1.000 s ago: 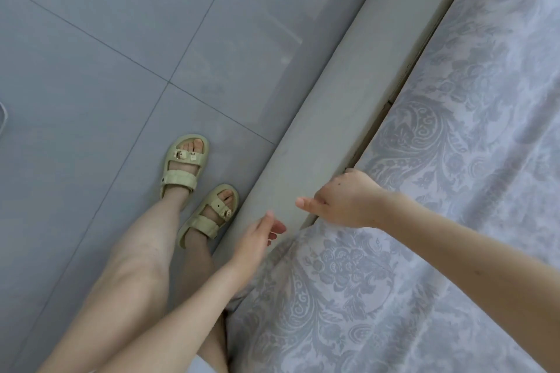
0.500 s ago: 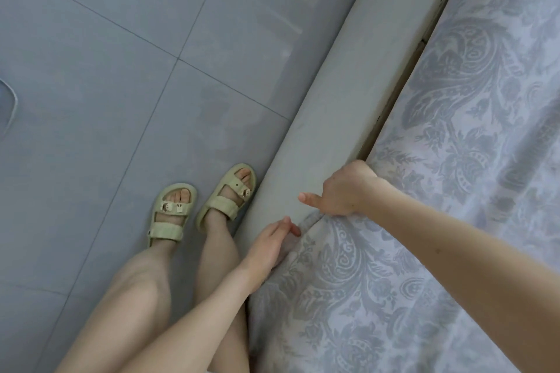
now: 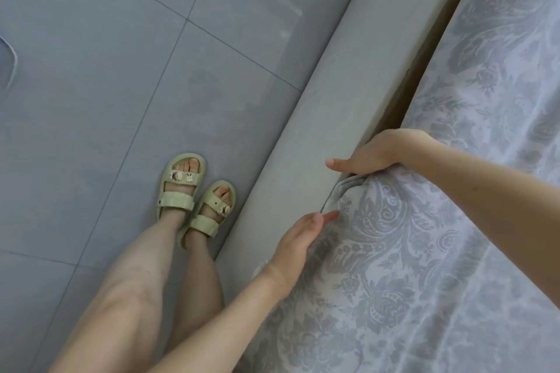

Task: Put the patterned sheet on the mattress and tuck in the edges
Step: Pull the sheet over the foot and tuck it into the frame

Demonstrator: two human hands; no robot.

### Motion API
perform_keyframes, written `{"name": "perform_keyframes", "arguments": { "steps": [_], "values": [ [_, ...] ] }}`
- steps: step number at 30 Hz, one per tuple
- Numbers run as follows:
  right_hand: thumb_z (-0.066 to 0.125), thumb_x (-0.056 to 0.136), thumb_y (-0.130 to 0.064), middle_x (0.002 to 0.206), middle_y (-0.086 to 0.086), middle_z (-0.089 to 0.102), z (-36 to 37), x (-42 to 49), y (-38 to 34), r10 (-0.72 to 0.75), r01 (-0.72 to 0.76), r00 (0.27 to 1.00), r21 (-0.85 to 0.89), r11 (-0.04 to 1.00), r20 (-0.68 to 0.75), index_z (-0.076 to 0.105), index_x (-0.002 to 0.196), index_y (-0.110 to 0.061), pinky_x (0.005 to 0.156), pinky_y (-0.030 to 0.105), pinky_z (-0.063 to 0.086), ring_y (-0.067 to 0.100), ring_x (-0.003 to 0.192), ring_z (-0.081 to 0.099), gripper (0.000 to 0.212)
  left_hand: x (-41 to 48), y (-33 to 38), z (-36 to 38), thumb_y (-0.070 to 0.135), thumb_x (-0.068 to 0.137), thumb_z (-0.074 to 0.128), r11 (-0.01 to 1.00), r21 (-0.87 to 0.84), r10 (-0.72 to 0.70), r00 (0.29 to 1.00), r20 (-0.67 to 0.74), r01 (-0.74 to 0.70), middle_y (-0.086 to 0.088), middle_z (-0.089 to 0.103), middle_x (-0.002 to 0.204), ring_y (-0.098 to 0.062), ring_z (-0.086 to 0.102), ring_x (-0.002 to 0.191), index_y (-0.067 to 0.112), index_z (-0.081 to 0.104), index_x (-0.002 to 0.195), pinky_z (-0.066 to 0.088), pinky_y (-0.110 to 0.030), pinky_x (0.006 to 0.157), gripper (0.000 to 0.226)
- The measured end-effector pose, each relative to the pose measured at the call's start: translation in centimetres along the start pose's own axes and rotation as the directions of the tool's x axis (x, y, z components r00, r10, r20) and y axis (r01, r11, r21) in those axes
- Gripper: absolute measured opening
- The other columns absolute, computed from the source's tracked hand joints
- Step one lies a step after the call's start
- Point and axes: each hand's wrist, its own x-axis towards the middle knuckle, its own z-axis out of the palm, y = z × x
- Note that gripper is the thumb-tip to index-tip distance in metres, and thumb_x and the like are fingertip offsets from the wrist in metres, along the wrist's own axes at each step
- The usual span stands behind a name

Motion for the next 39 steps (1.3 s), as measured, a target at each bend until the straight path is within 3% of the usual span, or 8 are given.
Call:
{"name": "perform_keyframes", "arguments": {
  "steps": [6,9,15,20,26,30,34,39],
  "values": [
    [0.005,0.087,-0.071,0.155,0.008,0.024,0.7,-1.7,0.9,-0.012,0.013,0.999,0.029,0.999,-0.037,0.033,0.146,-0.014,0.115,0.04,0.014,0.026,0.144,0.019,0.086,1.0,0.7,4.3,0.053,0.094,0.024,0.958,0.181,0.242,0.967,-0.082,-0.224,0.022,0.024,0.152,0.008,0.016,0.139,0.045,0.025,0.139,0.009,-0.017,0.115,0.046],
    [0.004,0.084,-0.074,0.154,0.008,0.029,0.5,-1.4,0.9,0.0,0.002,0.998,0.024,1.0,-0.06,0.038,0.144,-0.015,0.114,0.039,0.017,0.026,0.142,0.024,0.09,2.9,1.1,4.0,0.047,0.1,0.014,0.942,0.303,0.189,0.975,-0.113,-0.147,0.013,0.038,0.148,-0.003,0.03,0.138,0.038,0.04,0.139,0.017,-0.018,0.111,0.048],
    [-0.001,0.066,-0.085,0.151,0.011,0.034,1.4,-0.8,1.7,-0.006,-0.012,0.978,-0.085,0.996,-0.208,0.045,0.138,-0.013,0.11,0.042,0.026,0.03,0.138,0.032,0.112,3.3,2.7,6.3,0.041,0.102,0.011,0.703,0.707,0.295,0.937,-0.189,-0.079,-0.013,0.07,0.089,-0.025,0.059,0.093,0.004,0.068,0.08,0.041,-0.035,0.092,0.071],
    [-0.005,0.055,-0.087,0.144,0.014,0.044,1.8,-0.7,2.4,-0.066,0.045,0.965,-0.087,0.995,-0.254,0.054,0.13,-0.012,0.105,0.039,0.033,0.03,0.128,0.044,0.121,5.2,1.2,4.5,0.064,0.093,0.018,0.976,-0.038,-0.216,0.976,0.014,0.216,-0.004,0.064,0.123,-0.019,0.059,0.114,0.02,0.063,0.119,0.038,-0.036,0.108,0.068],
    [-0.001,0.078,-0.076,0.089,0.006,0.061,1.9,-1.3,2.0,-0.216,0.156,0.889,-0.175,0.972,-0.405,0.059,0.076,-0.017,0.087,0.035,0.042,0.022,0.086,0.057,0.085,7.0,0.7,4.7,0.061,0.095,0.015,0.928,-0.031,-0.364,0.921,0.136,0.371,-0.004,0.056,0.134,-0.019,0.053,0.12,0.027,0.053,0.13,0.04,-0.028,0.099,0.061],
    [-0.008,0.081,-0.065,0.058,-0.002,0.055,2.9,-1.2,2.1,-0.43,0.152,0.654,-0.449,0.88,-0.622,0.052,0.059,-0.015,0.087,0.035,0.037,0.017,0.063,0.055,0.081,7.0,1.0,4.0,0.062,0.095,0.014,0.968,-0.003,-0.251,0.962,0.108,0.253,0.006,0.051,0.136,-0.013,0.046,0.128,0.041,0.044,0.133,0.037,-0.03,0.108,0.053],
    [-0.003,0.088,-0.065,0.065,-0.003,0.056,4.7,-0.1,2.9,-0.421,0.059,0.741,-0.574,0.817,-0.523,0.058,0.063,-0.021,0.096,0.036,0.032,0.017,0.078,0.055,0.079,5.4,0.9,3.2,0.058,0.097,0.013,0.99,0.118,-0.065,0.991,-0.114,0.078,0.012,0.065,0.11,-0.005,0.06,0.1,0.03,0.06,0.119,0.047,-0.014,0.081,0.059],
    [0.004,0.09,-0.068,0.103,0.006,0.064,3.9,1.3,1.7,-0.368,0.076,0.781,-0.509,0.858,-0.505,0.043,0.074,-0.015,0.092,0.034,0.033,0.022,0.105,0.055,0.068,4.0,-0.7,2.8,0.072,0.08,0.028,0.972,0.194,0.181,0.951,-0.252,-0.134,0.004,0.07,0.111,-0.011,0.062,0.107,0.027,0.068,0.111,0.045,-0.036,0.099,0.068]
  ]
}}
